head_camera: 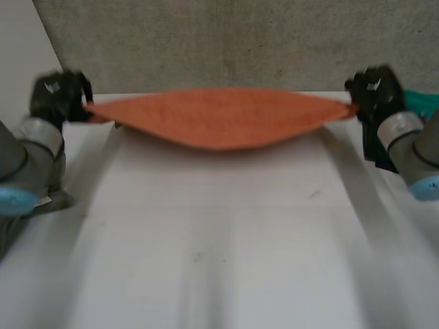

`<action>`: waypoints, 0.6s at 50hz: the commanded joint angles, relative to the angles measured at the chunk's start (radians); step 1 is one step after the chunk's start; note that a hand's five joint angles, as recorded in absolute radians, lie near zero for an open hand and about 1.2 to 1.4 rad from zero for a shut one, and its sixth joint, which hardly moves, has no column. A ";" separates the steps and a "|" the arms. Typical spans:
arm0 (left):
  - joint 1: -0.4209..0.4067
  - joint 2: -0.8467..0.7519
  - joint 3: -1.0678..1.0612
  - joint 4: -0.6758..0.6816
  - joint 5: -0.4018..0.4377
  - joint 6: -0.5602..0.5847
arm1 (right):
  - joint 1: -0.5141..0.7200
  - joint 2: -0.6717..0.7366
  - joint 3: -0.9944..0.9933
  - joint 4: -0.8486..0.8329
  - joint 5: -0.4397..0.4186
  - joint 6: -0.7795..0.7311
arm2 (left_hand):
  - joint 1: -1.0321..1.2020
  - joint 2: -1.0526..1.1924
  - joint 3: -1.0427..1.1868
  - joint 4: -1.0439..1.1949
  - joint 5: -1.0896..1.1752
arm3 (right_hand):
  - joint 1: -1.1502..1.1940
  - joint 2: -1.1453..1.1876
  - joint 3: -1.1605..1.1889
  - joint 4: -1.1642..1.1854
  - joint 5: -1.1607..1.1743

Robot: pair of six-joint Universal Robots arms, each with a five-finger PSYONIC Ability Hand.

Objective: Fold the laundry.

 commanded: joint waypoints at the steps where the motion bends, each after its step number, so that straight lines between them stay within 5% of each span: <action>1: 0.014 0.031 -0.192 -0.107 0.047 0.147 | -0.025 -0.017 0.070 0.256 -0.002 -0.167 | 0.233 0.195 0.201 0.193 0.239 | 0.253 0.213 0.202 0.195 0.210; 12: 0.149 0.271 -0.333 -0.937 0.007 0.526 | -0.134 -0.259 0.299 0.848 0.098 -0.508 | 0.233 0.195 0.201 0.193 0.239 | 0.253 0.213 0.202 0.195 0.210; 14: 0.170 0.305 -0.347 -1.002 0.005 0.576 | -0.155 -0.293 0.333 0.888 0.103 -0.586 | 0.233 0.195 0.201 0.193 0.239 | 0.253 0.213 0.202 0.195 0.210; 19: 0.177 0.390 -0.344 -1.031 0.019 0.617 | -0.155 -0.341 0.377 0.846 0.095 -0.667 | 0.233 0.195 0.201 0.193 0.239 | 0.253 0.213 0.202 0.195 0.210; 30: 0.029 0.261 -0.183 -0.748 -0.025 0.366 | -0.050 -0.177 0.237 0.548 0.109 -0.400 | 0.233 0.195 0.201 0.193 0.239 | 0.253 0.213 0.202 0.195 0.210</action>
